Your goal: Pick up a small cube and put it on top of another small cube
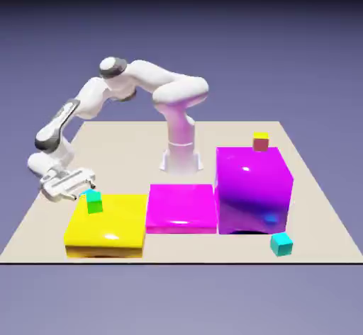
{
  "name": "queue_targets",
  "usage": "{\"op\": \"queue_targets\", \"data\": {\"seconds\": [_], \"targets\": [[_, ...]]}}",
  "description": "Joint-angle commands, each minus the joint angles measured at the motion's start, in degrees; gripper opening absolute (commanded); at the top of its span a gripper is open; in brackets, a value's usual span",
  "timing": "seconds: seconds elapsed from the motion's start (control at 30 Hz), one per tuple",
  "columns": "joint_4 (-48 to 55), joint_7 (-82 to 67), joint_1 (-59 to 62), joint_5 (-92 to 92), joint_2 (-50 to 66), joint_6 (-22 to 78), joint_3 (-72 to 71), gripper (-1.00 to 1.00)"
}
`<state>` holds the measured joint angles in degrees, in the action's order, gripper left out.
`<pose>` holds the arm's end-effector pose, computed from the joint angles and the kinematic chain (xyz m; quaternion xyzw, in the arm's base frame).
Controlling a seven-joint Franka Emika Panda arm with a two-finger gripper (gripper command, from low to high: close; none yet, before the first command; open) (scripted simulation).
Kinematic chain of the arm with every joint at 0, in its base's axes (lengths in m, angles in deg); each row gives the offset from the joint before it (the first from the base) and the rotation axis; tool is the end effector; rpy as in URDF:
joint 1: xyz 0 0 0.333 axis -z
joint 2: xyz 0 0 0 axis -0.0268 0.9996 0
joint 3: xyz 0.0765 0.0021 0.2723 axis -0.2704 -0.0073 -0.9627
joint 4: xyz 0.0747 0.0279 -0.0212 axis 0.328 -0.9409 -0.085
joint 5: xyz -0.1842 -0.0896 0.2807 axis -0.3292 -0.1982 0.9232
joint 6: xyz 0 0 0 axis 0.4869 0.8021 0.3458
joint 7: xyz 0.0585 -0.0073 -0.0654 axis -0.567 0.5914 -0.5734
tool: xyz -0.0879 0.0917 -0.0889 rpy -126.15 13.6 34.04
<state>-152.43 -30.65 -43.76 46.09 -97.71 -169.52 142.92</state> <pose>0.2200 -0.3387 0.0563 -0.7475 -0.0665 -0.4241 0.5069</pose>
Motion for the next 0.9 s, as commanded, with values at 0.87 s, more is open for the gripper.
{"op": "queue_targets", "data": {"seconds": [0.87], "targets": [[-30.0, 22.6, -20.1, 14.2, 12.5, -18.2, -31.7, -1.00]]}}
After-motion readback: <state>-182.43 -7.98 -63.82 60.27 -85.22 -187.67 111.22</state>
